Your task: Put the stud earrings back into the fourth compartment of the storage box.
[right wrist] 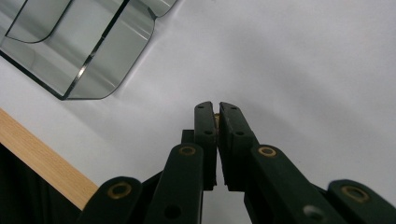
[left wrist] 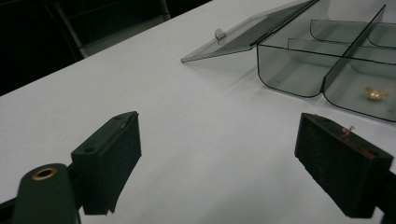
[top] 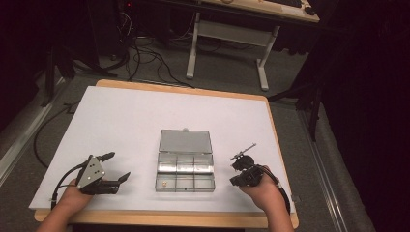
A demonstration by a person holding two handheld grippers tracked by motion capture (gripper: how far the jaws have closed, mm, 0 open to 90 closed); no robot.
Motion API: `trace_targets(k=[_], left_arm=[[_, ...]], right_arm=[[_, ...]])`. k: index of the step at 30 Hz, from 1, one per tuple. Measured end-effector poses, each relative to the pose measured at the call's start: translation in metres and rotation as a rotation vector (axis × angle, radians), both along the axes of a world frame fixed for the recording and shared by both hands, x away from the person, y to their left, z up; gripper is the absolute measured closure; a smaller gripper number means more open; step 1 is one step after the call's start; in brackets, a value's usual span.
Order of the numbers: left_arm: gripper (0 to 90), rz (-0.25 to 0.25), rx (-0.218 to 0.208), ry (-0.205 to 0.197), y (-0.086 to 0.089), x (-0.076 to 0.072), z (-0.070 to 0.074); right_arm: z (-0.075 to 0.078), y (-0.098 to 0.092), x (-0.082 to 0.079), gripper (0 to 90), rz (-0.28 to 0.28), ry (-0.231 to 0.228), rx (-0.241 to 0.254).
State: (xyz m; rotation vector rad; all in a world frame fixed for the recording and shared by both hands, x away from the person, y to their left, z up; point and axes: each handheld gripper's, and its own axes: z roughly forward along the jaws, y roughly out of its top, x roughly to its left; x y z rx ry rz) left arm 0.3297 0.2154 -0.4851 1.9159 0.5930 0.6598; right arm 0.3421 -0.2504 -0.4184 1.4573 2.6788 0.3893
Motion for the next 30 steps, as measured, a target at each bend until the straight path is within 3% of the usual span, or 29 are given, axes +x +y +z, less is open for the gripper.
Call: trace_targets(k=[13, 30], left_arm=[[15.0, 0.002, -0.004, -0.015, 0.0, -0.002, 0.0], [15.0, 0.001, -0.006, -0.006, 0.001, -0.001, 0.0]], right_arm=[[0.004, 0.006, -0.002, 87.4, -0.003, 0.007, 0.03], [0.018, 0.016, 0.004, 87.4, 0.01, -0.047, 0.052]])
